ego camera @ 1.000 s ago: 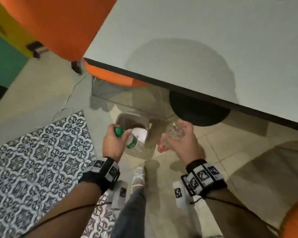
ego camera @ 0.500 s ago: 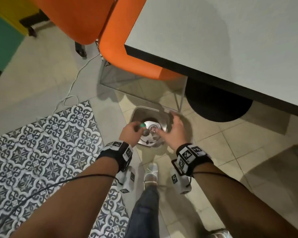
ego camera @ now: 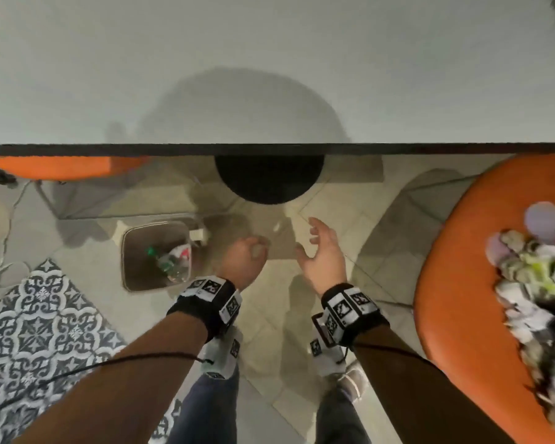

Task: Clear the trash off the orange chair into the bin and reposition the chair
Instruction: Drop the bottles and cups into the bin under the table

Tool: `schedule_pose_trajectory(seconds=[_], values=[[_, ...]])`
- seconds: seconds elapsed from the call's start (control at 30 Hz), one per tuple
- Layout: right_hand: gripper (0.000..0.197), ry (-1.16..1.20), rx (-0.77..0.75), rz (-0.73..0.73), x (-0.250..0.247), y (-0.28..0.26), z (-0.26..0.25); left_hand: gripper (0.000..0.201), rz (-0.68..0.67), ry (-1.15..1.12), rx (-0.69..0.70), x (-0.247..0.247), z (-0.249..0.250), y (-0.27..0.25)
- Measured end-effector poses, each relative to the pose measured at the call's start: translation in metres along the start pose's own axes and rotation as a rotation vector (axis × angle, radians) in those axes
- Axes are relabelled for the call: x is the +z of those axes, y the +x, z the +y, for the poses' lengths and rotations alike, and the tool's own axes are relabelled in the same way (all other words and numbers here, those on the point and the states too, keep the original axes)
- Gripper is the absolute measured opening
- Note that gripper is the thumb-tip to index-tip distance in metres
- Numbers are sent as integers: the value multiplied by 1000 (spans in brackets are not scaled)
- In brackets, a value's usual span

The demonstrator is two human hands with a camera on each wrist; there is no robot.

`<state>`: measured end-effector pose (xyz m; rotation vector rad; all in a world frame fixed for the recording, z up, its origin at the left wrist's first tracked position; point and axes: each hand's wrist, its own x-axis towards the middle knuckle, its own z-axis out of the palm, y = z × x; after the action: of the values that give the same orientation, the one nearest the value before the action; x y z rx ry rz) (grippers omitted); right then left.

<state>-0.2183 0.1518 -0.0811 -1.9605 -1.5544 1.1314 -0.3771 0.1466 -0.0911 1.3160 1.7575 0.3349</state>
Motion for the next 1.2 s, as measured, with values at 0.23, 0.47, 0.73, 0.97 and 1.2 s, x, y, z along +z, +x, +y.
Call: schedule_pose_trajectory(seconds=[0.23,0.47,0.73,0.97,1.2], values=[[37,72,45,441,-195,-41,138,19,-211,-57,231,165,153,-17],[30,-161,244,563,-341,-109,261,20,-390,-6,296,301,264,-60],[59,-344,794,322,-394,-152,350,20,-368,168,374,361,324,-54],[59,-200,930,227,-382,-143,380,26,-279,240,476,393,378,5],[79,-243,868,371,-397,-139,359,64,-404,337,375,463,461,36]])
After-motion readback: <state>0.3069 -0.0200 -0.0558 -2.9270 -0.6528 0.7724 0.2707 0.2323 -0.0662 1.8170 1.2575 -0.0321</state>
